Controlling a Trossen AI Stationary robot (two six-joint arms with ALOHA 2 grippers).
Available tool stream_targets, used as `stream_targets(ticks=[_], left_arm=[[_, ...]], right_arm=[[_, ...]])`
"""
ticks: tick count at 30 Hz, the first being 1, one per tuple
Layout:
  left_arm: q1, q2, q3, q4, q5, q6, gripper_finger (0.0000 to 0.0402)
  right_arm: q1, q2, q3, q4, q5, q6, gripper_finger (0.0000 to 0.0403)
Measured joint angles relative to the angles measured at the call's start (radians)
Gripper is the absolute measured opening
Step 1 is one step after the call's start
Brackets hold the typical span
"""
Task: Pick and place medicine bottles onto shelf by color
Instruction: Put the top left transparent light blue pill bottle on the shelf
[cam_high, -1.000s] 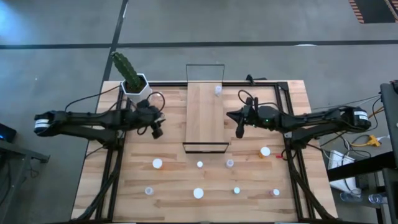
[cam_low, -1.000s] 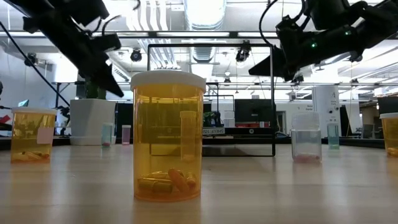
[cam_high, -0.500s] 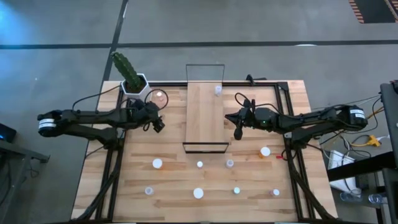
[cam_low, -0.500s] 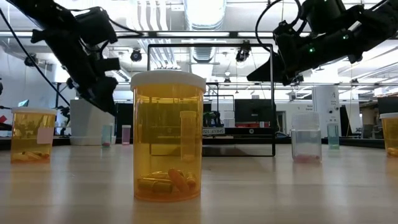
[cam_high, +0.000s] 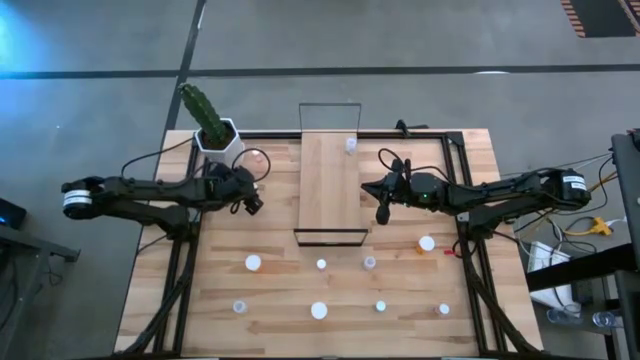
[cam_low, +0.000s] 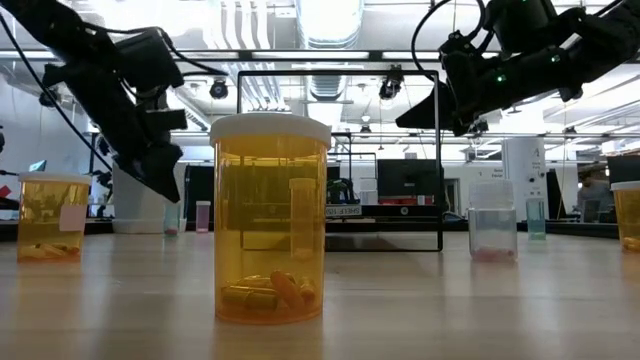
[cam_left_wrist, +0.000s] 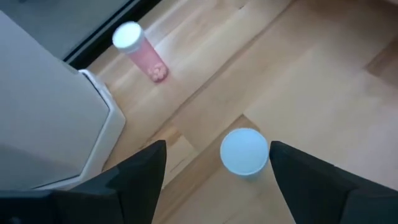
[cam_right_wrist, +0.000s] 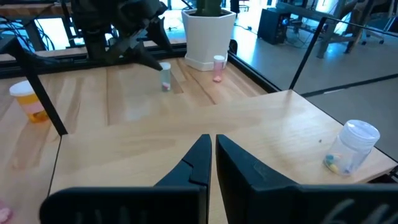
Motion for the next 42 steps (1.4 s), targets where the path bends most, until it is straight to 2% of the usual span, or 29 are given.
stream_targets(ticks=[7, 10, 22, 26, 37, 42], left_arm=[[0.013, 0.015, -0.075, 0.138, 0.019, 0.051, 0.0269], [0.013, 0.015, -0.098, 0.218, 0.042, 0.093, 0.0258], [0.013, 0.015, -0.104, 0.238, 0.055, 0.105, 0.0127], [0.013, 0.014, -0.101, 0.238, 0.055, 0.113, 0.0095], [0.04, 0.012, 0.013, 0.286, 0.068, 0.206, 0.0099], [0.113, 0.051, 0.106, 0.41, 0.2, 0.276, 0.0097]], right_arm=[[0.0, 0.001, 0.0, 0.0, 0.0, 0.0, 0.0013], [0.0, 0.001, 0.0, 0.0, 0.0, 0.001, 0.0013], [0.0, 0.006, 0.0, -0.001, 0.0, 0.002, 0.0013], [0.0, 0.006, 0.0, 0.0, 0.0, 0.002, 0.0013], [0.0, 0.006, 0.0, 0.0, 0.0, 0.0, 0.0013], [0.0, 0.006, 0.0, -0.001, 0.0, 0.002, 0.0013]])
